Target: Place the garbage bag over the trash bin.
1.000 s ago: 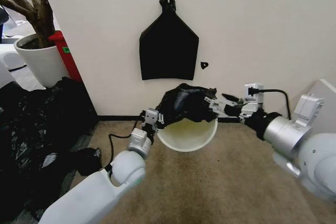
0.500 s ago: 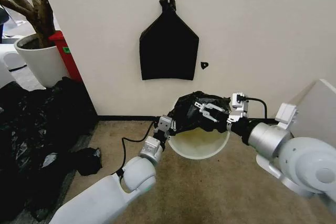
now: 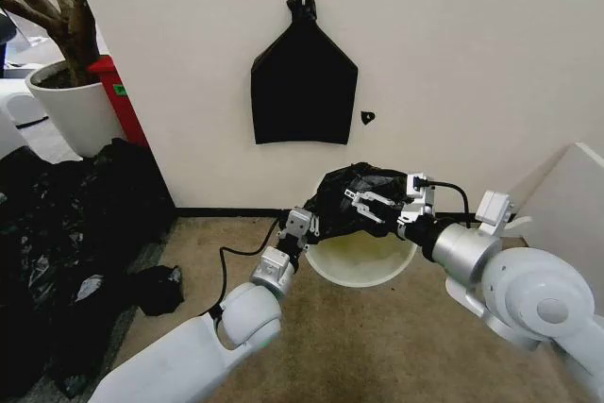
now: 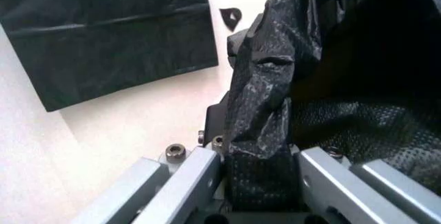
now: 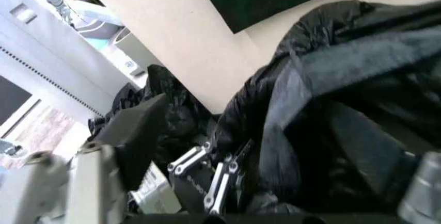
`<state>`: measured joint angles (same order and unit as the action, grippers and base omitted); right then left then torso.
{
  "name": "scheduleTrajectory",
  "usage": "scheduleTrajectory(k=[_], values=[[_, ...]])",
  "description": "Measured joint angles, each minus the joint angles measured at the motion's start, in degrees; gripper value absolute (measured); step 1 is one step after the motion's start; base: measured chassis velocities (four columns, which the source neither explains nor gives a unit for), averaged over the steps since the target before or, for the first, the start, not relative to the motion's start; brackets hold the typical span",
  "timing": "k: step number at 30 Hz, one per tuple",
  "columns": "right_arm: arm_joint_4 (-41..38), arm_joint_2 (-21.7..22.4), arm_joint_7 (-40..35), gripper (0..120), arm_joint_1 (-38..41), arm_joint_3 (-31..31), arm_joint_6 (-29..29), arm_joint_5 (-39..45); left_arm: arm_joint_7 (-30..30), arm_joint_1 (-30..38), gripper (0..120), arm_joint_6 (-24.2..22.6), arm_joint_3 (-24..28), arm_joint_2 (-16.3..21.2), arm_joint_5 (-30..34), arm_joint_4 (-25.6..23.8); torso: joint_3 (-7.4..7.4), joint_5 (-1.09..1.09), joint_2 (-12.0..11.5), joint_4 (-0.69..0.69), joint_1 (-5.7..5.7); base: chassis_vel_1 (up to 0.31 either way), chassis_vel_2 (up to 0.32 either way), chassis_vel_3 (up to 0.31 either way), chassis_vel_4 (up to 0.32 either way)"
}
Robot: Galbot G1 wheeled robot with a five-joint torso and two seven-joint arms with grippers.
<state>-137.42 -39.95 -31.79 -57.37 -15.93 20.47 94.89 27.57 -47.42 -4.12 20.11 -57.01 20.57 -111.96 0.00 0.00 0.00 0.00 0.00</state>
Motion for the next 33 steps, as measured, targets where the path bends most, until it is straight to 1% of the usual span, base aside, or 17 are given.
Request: scheduleTrajectory(k=[2, 3, 4, 5, 9, 10, 14, 16, 17, 18, 19, 21, 25, 28, 30, 32, 33], values=[[0.33, -0.09, 0.04, 67, 0.12, 0.14, 0.00, -0.17, -0.28, -0.10, 1, 0.16, 0.25, 0.23, -0.41, -0.43, 0.00, 0.00, 0.00, 0.00, 0.00, 0.000, 0.000, 0.000, 0.000], [0.33, -0.09, 0.04, 67, 0.12, 0.14, 0.00, -0.17, -0.28, -0.10, 1, 0.16, 0.25, 0.23, -0.41, -0.43, 0.00, 0.00, 0.00, 0.00, 0.00, 0.000, 0.000, 0.000, 0.000], [0.44, -0.14, 0.06, 64, 0.12, 0.19, 0.00, -0.21, -0.39, -0.11, 1, 0.26, 0.30, 0.31, -0.56, -0.51, 0.00, 0.00, 0.00, 0.00, 0.00, 0.000, 0.000, 0.000, 0.000], [0.61, -0.23, 0.07, 58, 0.13, 0.34, 0.00, -0.26, -0.51, -0.10, 1, 0.36, 0.32, 0.38, -0.70, -0.61, 0.00, 0.00, 0.00, -0.01, 0.00, 0.000, 0.000, 0.000, 0.000], [1.01, -0.61, 0.06, 42, -0.06, 0.68, 0.00, -0.73, -0.70, 0.05, 1, 0.48, 0.25, 0.48, -0.53, -0.83, 0.00, 0.00, 0.00, 0.00, 0.00, 0.000, 0.000, 0.000, 0.000], [1.01, -0.61, 0.06, 42, -0.06, 0.68, 0.00, -0.73, -0.70, 0.05, 1, 0.48, 0.25, 0.48, -0.53, -0.83, 0.00, 0.00, 0.00, 0.00, 0.00, 0.000, 0.000, 0.000, 0.000], [0.63, -0.46, 0.67, 26, -0.61, 0.60, -0.07, -0.94, -0.71, -0.02, 1, 0.48, -0.21, 0.52, 0.82, -0.86, 0.00, 0.00, 0.00, 0.00, 0.00, 0.000, 0.000, 0.000, 0.000], [0.36, -0.27, 0.89, 20, -0.68, 0.52, -0.10, -0.97, -0.69, -0.12, 1, 0.44, -0.32, 0.56, 1.52, -0.92, 0.00, 0.00, 0.00, 0.00, 0.00, 0.000, 0.000, 0.000, 0.000], [0.05, -0.02, 1.20, 14, -0.78, 0.26, -0.13, -0.97, -0.63, -0.18, 1, 0.27, -0.48, 0.59, 2.46, -0.99, 0.00, 0.00, 0.00, 0.00, 0.00, 0.000, 0.000, 0.000, 0.000], [0.05, -0.02, 1.20, 14, -0.78, 0.26, -0.13, -0.97, -0.63, -0.18, 1, 0.27, -0.48, 0.59, 2.46, -0.99, 0.00, 0.00, 0.00, 0.00, 0.00, 0.000, 0.000, 0.000, 0.000], [-0.07, 0.12, 1.42, 11, -0.86, 0.13, -0.22, -0.95, -0.59, -0.19, 1, 0.18, -0.54, 0.59, 2.77, -1.01, 0.00, 0.00, 0.00, 0.00, 0.00, 0.000, 0.000, 0.000, 0.000], [-0.28, 0.25, 1.99, 0, -1.06, -0.07, -0.50, -0.80, -0.63, -0.19, 1, 0.02, -0.68, 0.47, 3.14, -1.02, 0.00, 0.00, 0.00, 0.00, 0.00, 0.000, 0.000, 0.000, 0.000], [-0.51, 0.09, 2.61, 0, -1.15, 0.01, -1.07, -0.58, -0.68, -0.20, 1, -0.18, -0.67, 0.13, 3.70, -0.93, 0.00, 0.00, 0.00, 0.00, 0.00, 0.000, 0.000, 0.000, 0.000], [-0.95, -0.11, 3.74, 0, -1.62, 0.03, -1.95, -0.02, -0.64, -0.33, 1, -0.83, -0.61, 0.02, 5.25, -0.91, 0.00, 0.00, 0.00, 0.00, 0.00, 0.000, 0.000, 0.000, 0.000], [-1.01, -0.11, 5.44, 0, -2.27, 0.00, -2.60, -0.20, -0.46, -0.41, 1, -1.37, -0.62, -0.02, 6.82, -0.93, 0.00, 0.00, 0.00, 0.00, 0.00, 0.000, 0.000, 0.000, 0.000], [-0.90, 0.28, 9.36, 0, -3.59, -0.49, -3.45, -1.33, 0.37, -0.50, 1, -2.29, -0.88, -0.07, 9.94, -0.98, 0.00, 0.00, 0.00, -0.01, 0.00, 0.000, 0.000, 0.000, 0.000], [-0.90, 0.28, 9.36, 0, -3.59, -0.49, -3.45, -1.33, 0.37, -0.50, 1, -2.29, -0.88, -0.07, 9.94, -0.98, 0.00, 0.00, 0.00, -0.01, 0.00, 0.000, 0.000, 0.000, 0.000]])
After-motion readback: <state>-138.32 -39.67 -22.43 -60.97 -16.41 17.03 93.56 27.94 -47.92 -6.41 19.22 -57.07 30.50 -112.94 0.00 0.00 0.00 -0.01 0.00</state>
